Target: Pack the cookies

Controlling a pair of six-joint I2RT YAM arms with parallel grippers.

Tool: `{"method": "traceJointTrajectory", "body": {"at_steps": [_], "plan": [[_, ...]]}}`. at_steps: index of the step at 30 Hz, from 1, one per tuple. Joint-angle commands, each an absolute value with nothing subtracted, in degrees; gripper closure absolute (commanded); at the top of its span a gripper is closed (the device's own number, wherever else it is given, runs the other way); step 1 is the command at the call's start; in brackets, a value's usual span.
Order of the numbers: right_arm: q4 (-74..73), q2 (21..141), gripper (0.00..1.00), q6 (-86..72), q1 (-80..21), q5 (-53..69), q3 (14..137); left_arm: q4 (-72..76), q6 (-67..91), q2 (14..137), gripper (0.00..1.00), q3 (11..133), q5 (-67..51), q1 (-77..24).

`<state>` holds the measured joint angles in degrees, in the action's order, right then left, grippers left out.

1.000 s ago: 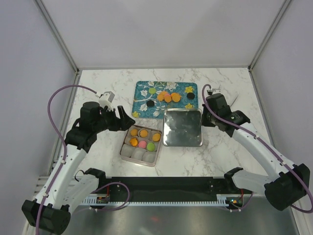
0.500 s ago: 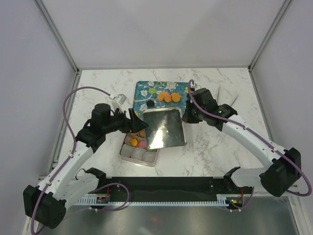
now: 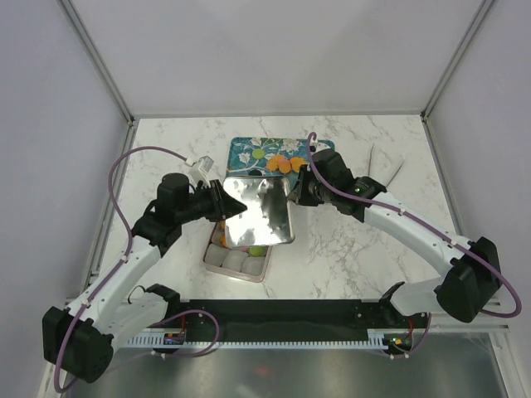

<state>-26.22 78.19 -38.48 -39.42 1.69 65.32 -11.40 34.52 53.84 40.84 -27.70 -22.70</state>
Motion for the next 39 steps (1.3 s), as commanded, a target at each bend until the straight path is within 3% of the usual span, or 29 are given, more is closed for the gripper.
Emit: {"method": "traceJointTrajectory", "body": {"at_steps": [1, 4, 5, 6, 8, 12, 19, 25, 30, 39], "plan": [[-20.9, 77.8, 0.87, -40.4, -39.7, 1.1, 66.3, -9.0, 36.7, 53.8, 0.8, 41.8, -29.1, -23.0], [-21.2, 77.1, 0.73, -39.1, -39.7, -1.6, 65.6, -10.0, 36.9, 53.4, 0.91, 42.7, -28.9, -23.0], [-21.5, 76.3, 0.6, -38.7, -39.7, -3.0, 65.1, -11.0, 37.1, 53.5, 0.94, 43.4, -28.7, -23.0], [-22.1, 76.0, 0.54, -37.3, -39.7, -4.3, 65.0, -11.6, 37.4, 53.6, 0.97, 43.9, -28.6, -23.0], [-24.0, 74.3, 0.42, -35.3, -39.8, -8.0, 64.7, -12.6, 37.7, 54.2, 0.98, 45.3, -28.4, -23.0], [-24.7, 69.2, 0.26, -26.7, -46.1, -19.2, 64.1, -19.1, 38.5, 57.2, 0.98, 50.6, -27.3, -22.9], [-22.2, 67.1, 0.17, -11.4, -72.3, -42.2, 62.2, -25.4, 43.7, 64.8, 0.98, 59.7, -34.5, -20.7], [-19.3, 70.6, 0.14, -1.2, -85.7, -56.8, 61.3, -26.5, 47.8, 68.6, 0.98, 61.9, -41.7, -16.4], [-14.4, 76.5, 0.13, 11.2, -90.7, -66.3, 62.6, -26.7, 50.7, 68.0, 0.98, 62.1, -44.3, -15.1], [5.2, 80.3, 0.18, 31.4, -92.2, -70.3, 58.8, -26.6, 53.3, 65.0, 0.98, 59.3, -47.8, -14.8]]}}
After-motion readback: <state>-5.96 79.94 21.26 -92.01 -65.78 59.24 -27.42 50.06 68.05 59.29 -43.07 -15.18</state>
